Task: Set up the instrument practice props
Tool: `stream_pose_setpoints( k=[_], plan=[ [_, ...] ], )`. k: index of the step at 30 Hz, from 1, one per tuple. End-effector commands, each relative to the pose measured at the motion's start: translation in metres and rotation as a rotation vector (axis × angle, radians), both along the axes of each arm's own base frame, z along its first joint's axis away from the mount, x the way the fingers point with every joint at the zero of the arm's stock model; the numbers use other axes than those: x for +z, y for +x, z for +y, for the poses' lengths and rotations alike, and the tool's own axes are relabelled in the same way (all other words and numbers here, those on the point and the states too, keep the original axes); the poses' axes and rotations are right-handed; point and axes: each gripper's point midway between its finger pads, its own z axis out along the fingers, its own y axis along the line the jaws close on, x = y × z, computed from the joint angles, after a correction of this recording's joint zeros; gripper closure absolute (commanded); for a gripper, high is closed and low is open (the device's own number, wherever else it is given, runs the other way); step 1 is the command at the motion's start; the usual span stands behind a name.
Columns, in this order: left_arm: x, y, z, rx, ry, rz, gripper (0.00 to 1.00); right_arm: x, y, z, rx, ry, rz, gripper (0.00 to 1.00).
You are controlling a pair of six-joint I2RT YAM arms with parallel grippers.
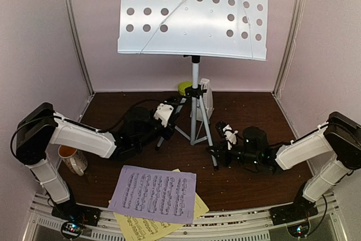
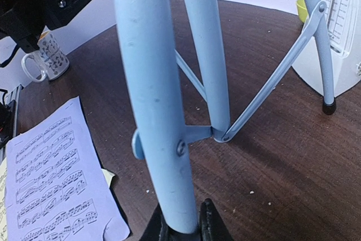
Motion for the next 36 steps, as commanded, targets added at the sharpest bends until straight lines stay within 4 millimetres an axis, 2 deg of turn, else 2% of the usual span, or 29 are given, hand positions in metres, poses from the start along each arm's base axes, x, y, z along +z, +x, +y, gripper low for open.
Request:
stream_pose_setpoints(
  k=[1, 6, 10, 14, 18, 21, 25, 26, 27, 32, 34, 36],
  plan=[
    [-0.035, 0.031, 0.019, 0.126, 0.147, -0.005, 1.0, -0.062, 0.031, -0.064, -0.332, -0.123, 0.178, 1.0],
    [-0.03, 0.055, 0.025, 0.154, 0.129, -0.022, 1.0, -0.051, 0.058, -0.062, -0.369, -0.107, 0.148, 1.0],
    [-0.028, 0.062, 0.026, 0.15, 0.146, -0.05, 1.0, -0.048, 0.07, -0.063, -0.376, -0.107, 0.137, 1.0],
    [-0.032, 0.051, 0.019, 0.071, 0.154, -0.041, 1.0, -0.05, 0.062, -0.063, -0.343, -0.114, 0.145, 1.0],
    [-0.04, 0.039, 0.014, -0.005, 0.158, -0.003, 1.0, -0.052, 0.044, -0.065, -0.305, -0.076, 0.172, 1.0],
    [-0.043, 0.035, 0.013, -0.023, 0.153, 0.01, 1.0, -0.051, 0.036, -0.06, -0.264, -0.056, 0.176, 1.0],
    [-0.043, 0.033, 0.007, -0.054, 0.154, 0.023, 1.0, -0.037, 0.037, -0.046, -0.215, -0.019, 0.156, 1.0],
    [-0.042, 0.032, 0.006, -0.063, 0.152, 0.026, 1.0, -0.033, 0.037, -0.043, -0.201, -0.012, 0.152, 0.95],
    [-0.04, 0.031, 0.005, -0.071, 0.151, 0.033, 0.97, -0.028, 0.036, -0.04, -0.186, -0.002, 0.148, 0.88],
    [-0.03, 0.02, 0.007, -0.106, 0.142, 0.095, 0.57, 0.001, 0.027, -0.036, -0.151, 0.054, 0.115, 0.61],
    [-0.023, 0.012, 0.009, -0.12, 0.136, 0.115, 0.48, 0.013, 0.022, -0.037, -0.147, 0.071, 0.099, 0.49],
    [-0.019, 0.004, 0.015, -0.122, 0.135, 0.13, 0.44, 0.025, 0.017, -0.039, -0.14, 0.082, 0.082, 0.44]
  ],
)
